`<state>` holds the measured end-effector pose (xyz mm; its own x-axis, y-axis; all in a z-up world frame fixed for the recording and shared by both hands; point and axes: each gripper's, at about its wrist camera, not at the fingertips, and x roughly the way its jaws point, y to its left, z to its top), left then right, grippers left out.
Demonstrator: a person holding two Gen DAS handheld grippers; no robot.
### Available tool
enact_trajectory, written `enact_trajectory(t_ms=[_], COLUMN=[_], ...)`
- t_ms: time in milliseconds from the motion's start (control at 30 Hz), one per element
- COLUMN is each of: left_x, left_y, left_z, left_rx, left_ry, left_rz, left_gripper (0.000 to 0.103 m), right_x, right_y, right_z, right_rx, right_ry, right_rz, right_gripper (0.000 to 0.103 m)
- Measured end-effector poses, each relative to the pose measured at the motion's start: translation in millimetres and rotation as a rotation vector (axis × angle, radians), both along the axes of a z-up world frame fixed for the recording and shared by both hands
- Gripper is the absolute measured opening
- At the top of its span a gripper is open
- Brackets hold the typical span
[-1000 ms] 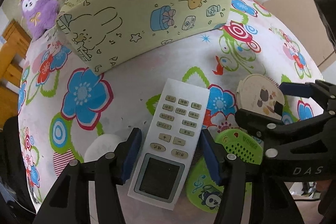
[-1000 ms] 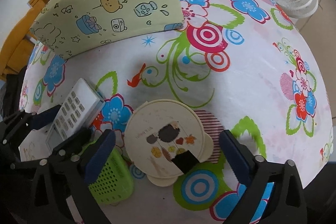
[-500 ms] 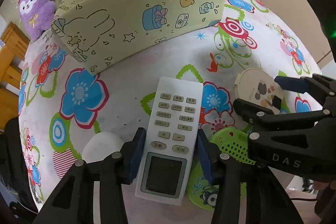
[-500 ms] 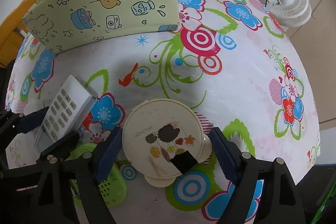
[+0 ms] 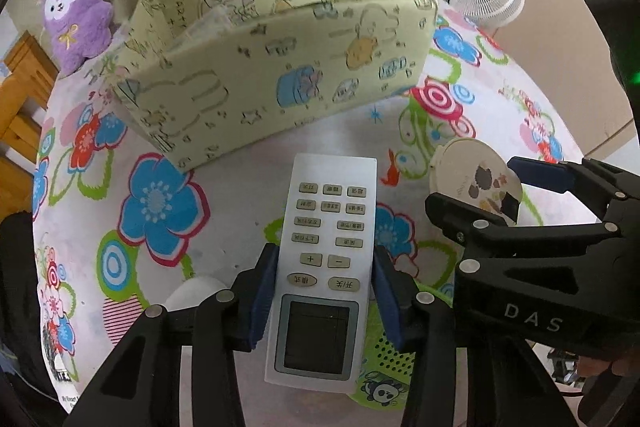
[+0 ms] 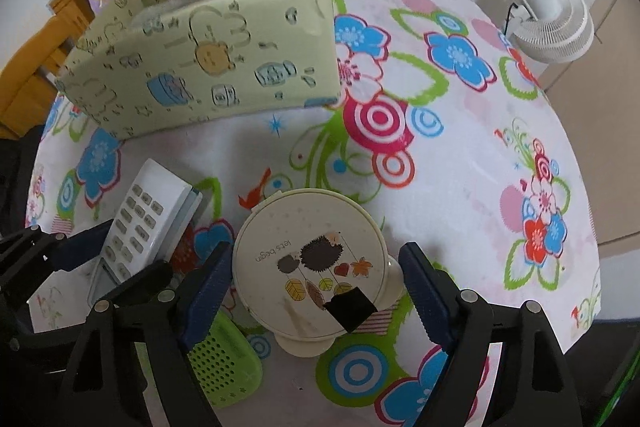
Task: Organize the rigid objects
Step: 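Lift the remote with the left tool while the right tool carries the lid toward the box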
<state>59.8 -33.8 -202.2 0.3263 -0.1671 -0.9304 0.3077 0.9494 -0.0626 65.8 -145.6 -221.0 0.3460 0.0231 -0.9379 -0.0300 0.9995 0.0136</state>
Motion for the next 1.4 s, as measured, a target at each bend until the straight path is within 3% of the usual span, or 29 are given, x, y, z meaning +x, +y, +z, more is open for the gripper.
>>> enact_trajectory(t_ms=[733, 1400], left_x=[13, 33], left_y=[8, 2], left_z=[73, 114], left_rx=[-0.022, -0.020], left_ry=[-0.086, -0.151], left_rz=[0.103, 0.161], left_gripper=[0.047, 0.047], right_x=[23, 47], right_y=[8, -3], right_z=[80, 124], right_rx=[0.018, 0.066], right_ry=[-0.113, -0.165], right_rz=[0.076, 0.108], right_gripper=[0.084, 0.084])
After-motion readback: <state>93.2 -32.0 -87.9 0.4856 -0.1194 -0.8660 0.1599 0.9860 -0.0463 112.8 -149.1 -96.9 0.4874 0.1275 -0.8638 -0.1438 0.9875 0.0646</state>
